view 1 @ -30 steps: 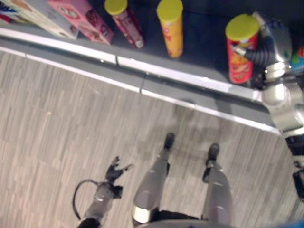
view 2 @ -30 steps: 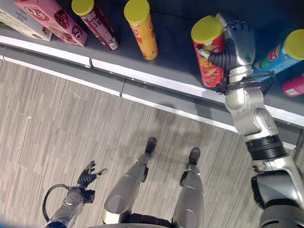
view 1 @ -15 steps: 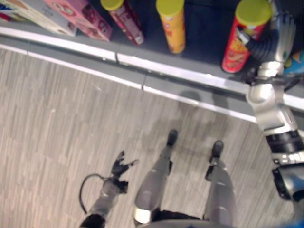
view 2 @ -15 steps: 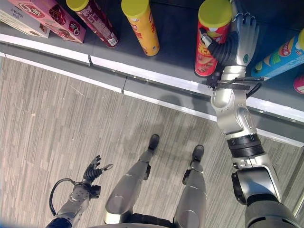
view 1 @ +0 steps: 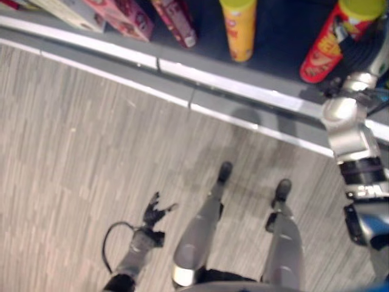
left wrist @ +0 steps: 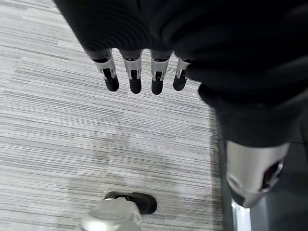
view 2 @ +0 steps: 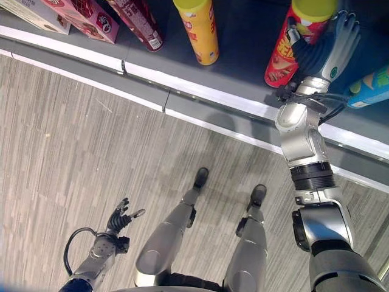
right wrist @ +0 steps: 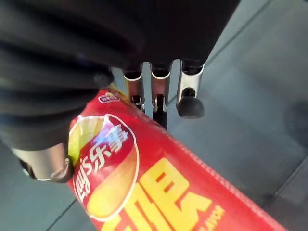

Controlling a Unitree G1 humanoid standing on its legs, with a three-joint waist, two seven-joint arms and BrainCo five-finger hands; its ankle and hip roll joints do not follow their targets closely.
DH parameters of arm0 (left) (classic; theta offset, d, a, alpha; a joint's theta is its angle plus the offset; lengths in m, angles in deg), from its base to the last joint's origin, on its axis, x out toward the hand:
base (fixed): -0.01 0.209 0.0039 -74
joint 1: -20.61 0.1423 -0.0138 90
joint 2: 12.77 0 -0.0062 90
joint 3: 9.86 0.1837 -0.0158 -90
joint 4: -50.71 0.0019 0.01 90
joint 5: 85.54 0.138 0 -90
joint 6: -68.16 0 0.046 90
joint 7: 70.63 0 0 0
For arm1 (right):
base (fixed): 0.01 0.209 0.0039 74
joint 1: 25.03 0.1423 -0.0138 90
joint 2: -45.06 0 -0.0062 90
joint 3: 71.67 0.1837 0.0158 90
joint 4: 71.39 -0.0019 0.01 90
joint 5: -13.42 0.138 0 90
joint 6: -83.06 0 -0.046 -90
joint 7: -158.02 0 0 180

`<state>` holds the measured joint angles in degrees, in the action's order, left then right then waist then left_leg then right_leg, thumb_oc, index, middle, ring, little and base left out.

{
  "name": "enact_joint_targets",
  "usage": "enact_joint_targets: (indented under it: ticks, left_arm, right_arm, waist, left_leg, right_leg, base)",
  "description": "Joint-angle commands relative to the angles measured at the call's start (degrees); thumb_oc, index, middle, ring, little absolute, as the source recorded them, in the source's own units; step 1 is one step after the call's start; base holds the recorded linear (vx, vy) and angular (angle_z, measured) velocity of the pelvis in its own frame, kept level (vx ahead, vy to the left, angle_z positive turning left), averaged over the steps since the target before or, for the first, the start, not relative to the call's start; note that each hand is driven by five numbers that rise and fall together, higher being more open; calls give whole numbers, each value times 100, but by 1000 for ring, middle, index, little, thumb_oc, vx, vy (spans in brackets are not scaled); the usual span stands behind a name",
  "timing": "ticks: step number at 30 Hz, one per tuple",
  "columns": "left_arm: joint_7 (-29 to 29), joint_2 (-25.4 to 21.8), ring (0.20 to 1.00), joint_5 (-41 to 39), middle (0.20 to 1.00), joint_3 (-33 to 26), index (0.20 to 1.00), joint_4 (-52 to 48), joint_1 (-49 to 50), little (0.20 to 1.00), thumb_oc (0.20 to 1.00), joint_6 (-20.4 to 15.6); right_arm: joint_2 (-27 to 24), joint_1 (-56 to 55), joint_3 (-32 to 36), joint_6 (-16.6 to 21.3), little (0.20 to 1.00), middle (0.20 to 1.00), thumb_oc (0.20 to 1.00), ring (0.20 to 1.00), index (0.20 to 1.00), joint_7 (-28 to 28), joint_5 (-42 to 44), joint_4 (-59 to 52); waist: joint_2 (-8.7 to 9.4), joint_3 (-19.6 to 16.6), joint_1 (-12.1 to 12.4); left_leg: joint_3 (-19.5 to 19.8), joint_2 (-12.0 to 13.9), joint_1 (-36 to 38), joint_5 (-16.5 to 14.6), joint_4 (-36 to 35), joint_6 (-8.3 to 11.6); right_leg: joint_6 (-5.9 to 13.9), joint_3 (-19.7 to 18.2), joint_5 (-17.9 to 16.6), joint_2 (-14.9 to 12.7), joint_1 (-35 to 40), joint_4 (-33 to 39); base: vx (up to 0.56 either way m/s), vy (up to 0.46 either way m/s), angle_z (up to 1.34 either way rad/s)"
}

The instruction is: Put the goods on the table back onto the shelves and tidy them up.

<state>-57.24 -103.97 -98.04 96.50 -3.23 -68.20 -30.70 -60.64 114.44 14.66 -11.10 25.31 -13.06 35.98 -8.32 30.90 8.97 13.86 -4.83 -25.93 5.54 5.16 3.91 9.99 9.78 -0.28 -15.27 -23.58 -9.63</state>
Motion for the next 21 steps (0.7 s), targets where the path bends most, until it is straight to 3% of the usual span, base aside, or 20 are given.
enact_joint_targets:
  ticks: [1, 11, 21]
  left_arm:
    - [117, -175, 1000, -141, 1000, 154, 1000, -97, -96, 1000, 1000, -90]
    - [237, -39, 1000, -98, 1000, 198, 1000, -75, -128, 1000, 1000, -77]
    - [298, -32, 1000, -62, 1000, 166, 1000, -121, -128, 1000, 1000, -97]
  right_arm:
    - [-365, 349, -94, 171, 200, 200, 200, 200, 200, 194, 141, -350]
    - [-55, -75, -122, 99, 200, 200, 200, 200, 200, 279, 62, -395]
    - [-240, -164, -158, 35, 200, 200, 200, 200, 200, 350, -118, -334]
  waist:
    - [-100, -111, 69]
    - [-73, -111, -31]
    - [-39, -111, -124]
  left_leg:
    - [-36, 315, -393, -801, 583, 136]
    - [-96, 284, -454, -827, 624, 145]
    - [-159, 269, -584, -879, 728, 154]
  right_leg:
    - [41, -222, -160, -285, -66, 428]
    - [53, -229, -207, -315, -70, 495]
    - [47, -316, -201, -324, -220, 448]
  base:
    - [1, 1, 4]
    - [0, 1, 0]
    - [0, 0, 0]
